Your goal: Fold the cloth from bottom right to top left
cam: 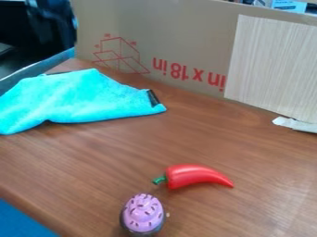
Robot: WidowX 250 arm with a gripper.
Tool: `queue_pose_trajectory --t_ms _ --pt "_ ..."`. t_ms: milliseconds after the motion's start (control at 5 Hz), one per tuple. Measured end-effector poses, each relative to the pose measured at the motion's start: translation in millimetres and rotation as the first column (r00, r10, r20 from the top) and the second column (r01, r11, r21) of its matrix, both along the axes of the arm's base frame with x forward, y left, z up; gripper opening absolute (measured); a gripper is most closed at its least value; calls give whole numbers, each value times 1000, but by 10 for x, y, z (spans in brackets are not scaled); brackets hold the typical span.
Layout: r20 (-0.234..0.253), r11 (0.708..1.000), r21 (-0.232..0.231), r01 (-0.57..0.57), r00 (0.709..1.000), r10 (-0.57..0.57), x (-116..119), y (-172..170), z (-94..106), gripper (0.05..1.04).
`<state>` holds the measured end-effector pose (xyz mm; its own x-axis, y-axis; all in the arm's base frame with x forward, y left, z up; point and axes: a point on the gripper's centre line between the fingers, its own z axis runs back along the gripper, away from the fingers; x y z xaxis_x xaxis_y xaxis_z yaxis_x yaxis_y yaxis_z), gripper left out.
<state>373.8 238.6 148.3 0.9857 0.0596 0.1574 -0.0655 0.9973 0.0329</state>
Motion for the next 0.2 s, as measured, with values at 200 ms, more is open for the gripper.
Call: queue_pose_trajectory --t_ms 200 --pt "-4 999 -35 34 999 -34 -292 -145 222 999"
